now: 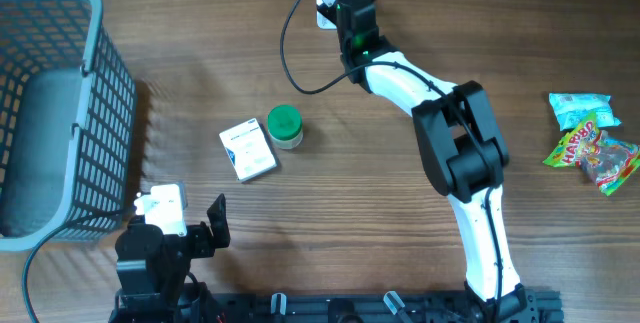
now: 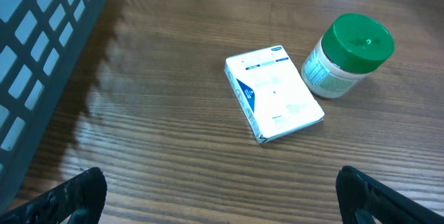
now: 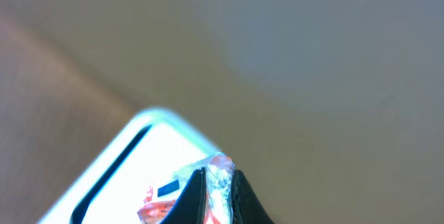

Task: Scan the item barcode
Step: 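Carry the snack pack right and release it near the other items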

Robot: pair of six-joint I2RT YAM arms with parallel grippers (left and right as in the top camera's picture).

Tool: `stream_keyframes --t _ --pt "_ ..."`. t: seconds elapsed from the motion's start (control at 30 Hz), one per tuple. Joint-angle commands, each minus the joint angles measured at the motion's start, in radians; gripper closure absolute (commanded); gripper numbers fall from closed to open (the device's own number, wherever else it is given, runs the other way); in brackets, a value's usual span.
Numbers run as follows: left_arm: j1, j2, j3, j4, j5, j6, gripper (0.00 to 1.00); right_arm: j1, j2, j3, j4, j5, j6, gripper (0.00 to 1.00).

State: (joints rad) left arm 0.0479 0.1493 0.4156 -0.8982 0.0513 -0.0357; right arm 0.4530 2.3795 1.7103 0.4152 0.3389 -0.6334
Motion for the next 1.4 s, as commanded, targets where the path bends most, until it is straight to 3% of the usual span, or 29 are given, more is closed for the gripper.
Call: stream_keyframes --t 0.0,0.2,0.3,0.47,0.67,0.77,1.07,1.17,1.2,1.23,1.3,1.33,1.37 --pt "0.005 -0.006 -0.006 0.002 0.011 0.005 0.0 -0.009 -0.163 0.021 -0.181 0.091 0.002 0.96" --pt "0.005 -0.006 -0.006 0.002 0.011 0.005 0.0 -0.128 -0.293 0.02 -0.563 0.379 0.049 0.96" --pt "0.005 -0.006 -0.006 0.002 0.011 0.005 0.0 -0.238 -0.298 0.02 -0.726 0.475 0.162 0.96" --pt "0.005 -0.006 -0.006 0.002 0.011 0.005 0.0 -0.463 -0.297 -0.011 -0.932 0.439 0.399 0.96" --pt "0.005 -0.006 -0.006 0.002 0.011 0.005 0.0 -0.689 -0.29 -0.018 -0.978 0.362 0.595 0.96" --pt "0.005 -0.006 -0.006 0.002 0.011 0.005 0.0 -0.757 -0.29 -0.018 -0.981 0.298 0.598 0.96" --pt "0.005 -0.006 -0.006 0.002 0.011 0.005 0.0 -0.829 -0.252 -0.018 -0.922 0.088 0.721 0.96" --pt "0.005 -0.006 -0.006 0.002 0.011 0.005 0.0 -0.826 -0.243 -0.018 -0.906 0.073 0.74 0.9" --pt "0.005 -0.006 -0.006 0.002 0.011 0.005 0.0 -0.826 -0.245 -0.015 -0.906 0.069 0.74 0.87" --pt "0.005 -0.006 -0.006 0.002 0.011 0.005 0.0 -0.826 -0.252 -0.013 -0.907 0.068 0.74 0.78" --pt "0.005 -0.006 -0.006 0.002 0.011 0.005 0.0 -0.822 -0.275 -0.012 -0.91 0.065 0.739 0.48" --pt "0.005 -0.006 -0.006 0.002 0.011 0.005 0.0 -0.818 -0.304 -0.012 -0.917 0.056 0.738 0.27" --pt "0.005 -0.006 -0.006 0.002 0.011 0.005 0.0 -0.814 -0.327 -0.012 -0.923 0.045 0.739 0.0"
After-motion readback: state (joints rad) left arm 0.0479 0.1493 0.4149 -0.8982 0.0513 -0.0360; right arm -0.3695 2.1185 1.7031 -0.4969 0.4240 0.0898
